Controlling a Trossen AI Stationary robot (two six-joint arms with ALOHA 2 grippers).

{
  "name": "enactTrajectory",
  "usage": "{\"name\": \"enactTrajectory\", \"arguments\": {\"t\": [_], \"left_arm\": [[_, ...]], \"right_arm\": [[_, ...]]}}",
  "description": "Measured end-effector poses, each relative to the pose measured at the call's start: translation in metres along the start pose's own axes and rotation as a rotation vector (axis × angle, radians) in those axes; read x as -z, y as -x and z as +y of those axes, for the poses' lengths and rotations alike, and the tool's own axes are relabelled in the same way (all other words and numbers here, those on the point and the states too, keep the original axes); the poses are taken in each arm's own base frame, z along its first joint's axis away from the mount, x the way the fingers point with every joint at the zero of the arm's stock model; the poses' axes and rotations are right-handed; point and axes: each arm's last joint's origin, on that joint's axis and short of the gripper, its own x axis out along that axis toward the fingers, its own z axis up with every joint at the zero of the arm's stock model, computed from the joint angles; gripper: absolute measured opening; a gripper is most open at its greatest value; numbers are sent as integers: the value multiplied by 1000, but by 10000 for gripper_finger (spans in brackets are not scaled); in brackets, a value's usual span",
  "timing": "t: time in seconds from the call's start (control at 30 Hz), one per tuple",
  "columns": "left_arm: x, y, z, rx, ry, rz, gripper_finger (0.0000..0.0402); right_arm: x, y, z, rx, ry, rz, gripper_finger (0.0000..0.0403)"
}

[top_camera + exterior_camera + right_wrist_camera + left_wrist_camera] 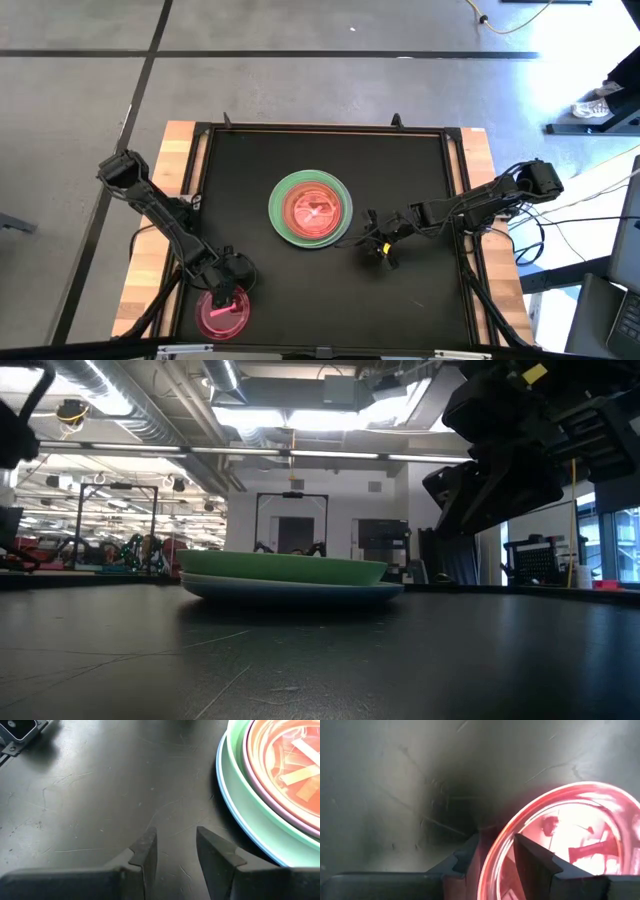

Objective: Stack plastic plates
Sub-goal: Stack the red plate on the red plate

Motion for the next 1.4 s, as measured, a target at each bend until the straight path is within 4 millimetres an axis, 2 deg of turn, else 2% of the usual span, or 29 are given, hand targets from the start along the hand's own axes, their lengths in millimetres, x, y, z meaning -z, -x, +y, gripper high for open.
{"name": "enactTrajectory", "arguments": {"t": [0.23,0.5,0.6,0.73,0.9,1.13,1.4], "left_arm": [[5,-6,6,22,43,15,100],[-1,-7,9,34,38,18,14],[-8,-7,11,50,59,8,5],[-24,-1,16,55,139,-31,4],[-49,19,15,69,92,-177,4],[-92,51,20,-111,32,-500,2],[-132,81,38,-368,5,-714,3]], "right_arm": [[0,0,0,1,1,0,127],[0,0,-3,95,1,8,127],[0,0,-3,102,1,9,127],[0,0,-3,102,1,9,127],[0,0,-3,102,0,8,127],[0,0,-4,129,0,11,127],[0,0,-4,130,1,12,127]]}}
